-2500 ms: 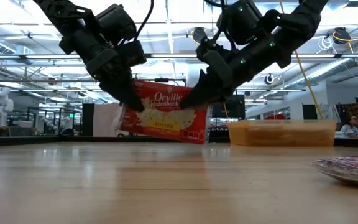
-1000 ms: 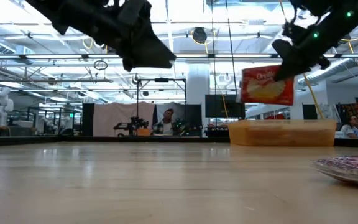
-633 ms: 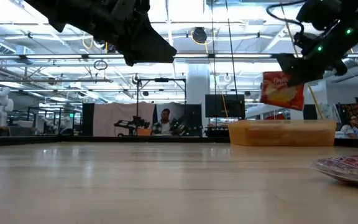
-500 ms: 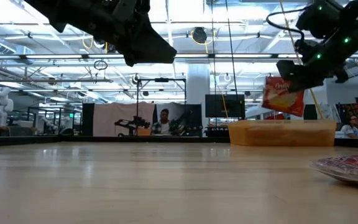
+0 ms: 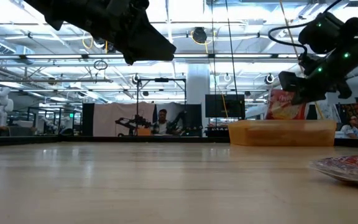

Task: Sort popcorn bags into baskets
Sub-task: Put the red popcorn bag into the orange bin

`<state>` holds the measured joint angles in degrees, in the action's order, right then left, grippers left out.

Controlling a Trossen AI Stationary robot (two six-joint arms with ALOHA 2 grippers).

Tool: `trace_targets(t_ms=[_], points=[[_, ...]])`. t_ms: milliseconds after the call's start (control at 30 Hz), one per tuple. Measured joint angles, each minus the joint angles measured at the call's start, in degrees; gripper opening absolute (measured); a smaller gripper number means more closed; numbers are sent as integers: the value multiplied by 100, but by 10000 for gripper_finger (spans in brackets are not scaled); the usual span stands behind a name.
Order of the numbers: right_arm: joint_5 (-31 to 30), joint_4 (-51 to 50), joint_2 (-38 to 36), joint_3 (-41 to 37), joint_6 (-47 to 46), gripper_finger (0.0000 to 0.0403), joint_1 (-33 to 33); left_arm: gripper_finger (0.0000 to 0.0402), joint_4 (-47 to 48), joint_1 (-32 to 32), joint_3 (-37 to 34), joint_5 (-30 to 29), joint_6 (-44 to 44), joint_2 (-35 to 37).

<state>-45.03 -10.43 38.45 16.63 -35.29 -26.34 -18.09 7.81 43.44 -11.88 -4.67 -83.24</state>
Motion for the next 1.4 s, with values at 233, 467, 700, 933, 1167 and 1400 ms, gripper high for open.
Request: trace_targets(t_ms=[233,467,700,933,1167,1400], points=[[170,22,-2,-138,-134,19,-199,161,0,0,0,141,-39,0],[214,-10,1,-143,-109,64,-199,161,0,0,0,179,-35,0],[291,58,-8,-145,253,128,-195,161,2,0,0,181,-35,0],[-501,279,-8,-70,814,145,-193,161,-3,-7,0,183,-42,0],[-42,978,24,109,1329,137,-171,161,-9,-17,0,181,-37,0],[954,992,620,111,1382,94,-392,161,-20,-136,0,179,-90,0]])
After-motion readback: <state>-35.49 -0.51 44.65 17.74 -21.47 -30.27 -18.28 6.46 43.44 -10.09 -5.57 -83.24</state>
